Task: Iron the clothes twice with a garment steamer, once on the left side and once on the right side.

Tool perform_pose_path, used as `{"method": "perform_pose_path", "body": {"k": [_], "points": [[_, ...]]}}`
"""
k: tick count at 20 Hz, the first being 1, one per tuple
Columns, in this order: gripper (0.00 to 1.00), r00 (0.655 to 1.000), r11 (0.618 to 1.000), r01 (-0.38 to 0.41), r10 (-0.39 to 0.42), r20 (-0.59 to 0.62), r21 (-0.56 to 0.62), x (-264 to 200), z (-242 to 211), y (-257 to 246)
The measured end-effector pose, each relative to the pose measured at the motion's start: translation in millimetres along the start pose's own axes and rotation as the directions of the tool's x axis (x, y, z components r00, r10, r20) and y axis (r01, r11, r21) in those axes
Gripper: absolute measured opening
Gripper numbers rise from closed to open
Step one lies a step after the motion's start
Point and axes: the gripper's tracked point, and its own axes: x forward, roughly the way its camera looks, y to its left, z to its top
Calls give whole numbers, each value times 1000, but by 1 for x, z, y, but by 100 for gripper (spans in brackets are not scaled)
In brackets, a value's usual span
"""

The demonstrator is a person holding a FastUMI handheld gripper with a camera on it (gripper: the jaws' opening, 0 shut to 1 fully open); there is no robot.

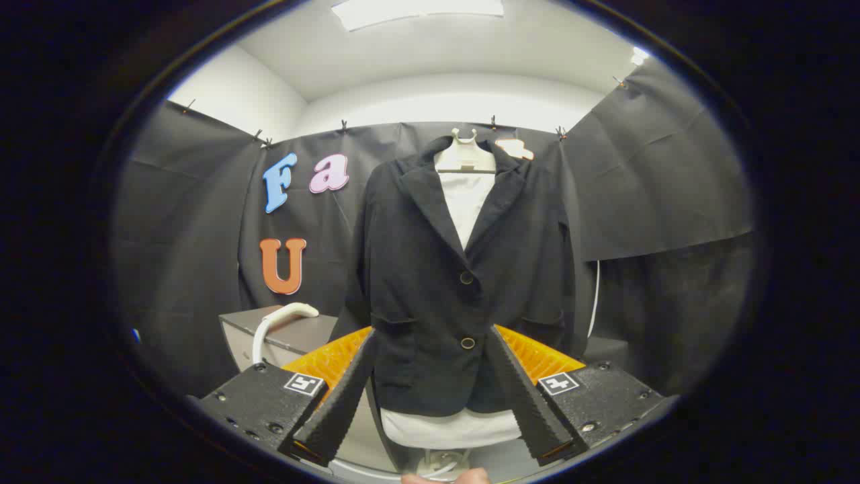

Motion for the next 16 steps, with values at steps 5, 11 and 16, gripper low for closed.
{"method": "perform_pose_path", "body": {"k": [5,11,16], "points": [[100,1000,1000,-11,11,-7,-27,10,-2,3],[100,999,998,-46,45,-15,-34,25,-8,25],[100,998,998,-61,61,-24,-31,33,-12,48]]}}
